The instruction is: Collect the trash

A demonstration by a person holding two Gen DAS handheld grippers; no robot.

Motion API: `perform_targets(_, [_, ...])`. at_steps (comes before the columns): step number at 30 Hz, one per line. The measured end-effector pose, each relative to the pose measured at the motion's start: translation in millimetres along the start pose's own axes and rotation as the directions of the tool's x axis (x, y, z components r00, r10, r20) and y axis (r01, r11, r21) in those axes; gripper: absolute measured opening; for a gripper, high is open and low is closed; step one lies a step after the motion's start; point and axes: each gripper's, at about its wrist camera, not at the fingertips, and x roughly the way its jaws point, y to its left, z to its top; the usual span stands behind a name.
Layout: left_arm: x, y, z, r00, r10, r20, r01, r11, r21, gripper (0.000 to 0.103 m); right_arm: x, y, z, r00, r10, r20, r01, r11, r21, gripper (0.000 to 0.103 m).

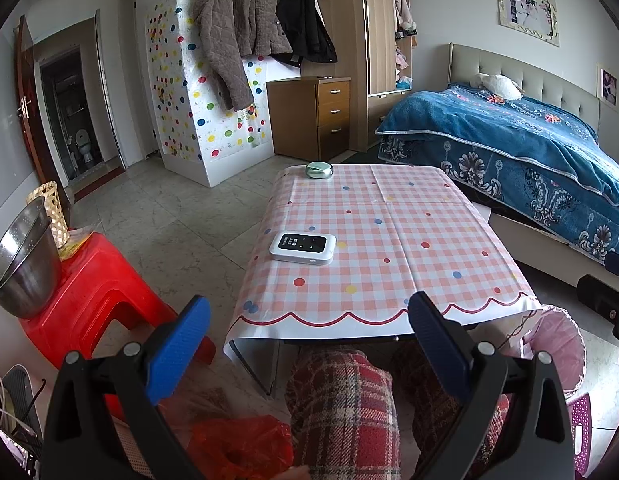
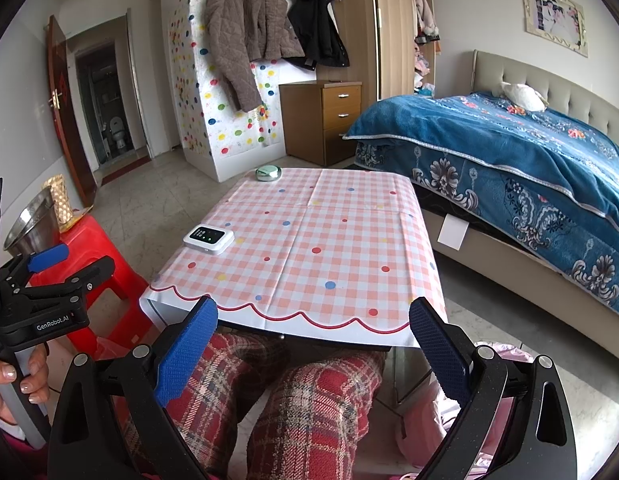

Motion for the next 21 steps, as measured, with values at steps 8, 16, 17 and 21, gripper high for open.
perform_targets(8, [0.1,-0.8,-1.0,1.0,0.001,-0.001,-0.001,1.0,0.001,0.096,-0.3,-1.0,-0.1,1.0,0.001,0.001,-0.001,1.0,0.0,0.095])
perform_targets(16, [0.1,-2.3,-2.3,1.0,0.001,-0.001,-0.001,1.0,0.002,0.096,-0.3,-1.3,-0.2,1.0,0.001,0.0,-0.001,1.0,0.0,0.095])
perform_targets(17, [0.0,-2.2,-2.3,1.0,0.002,-0.001,-0.002,1.0,0.001,0.096,0.3,0.3,-0.2,1.0,0.001,0.0,-0.001,1.0,0.002,0.095])
perform_targets(21, [0.7,-3.5,-3.4,1.0,0.004,-0.002,-0.004,1.0,0.002,0.096,0.5,0.4,-0.5,1.0,0.001,-0.001,-0.001,1.0,0.001,0.095])
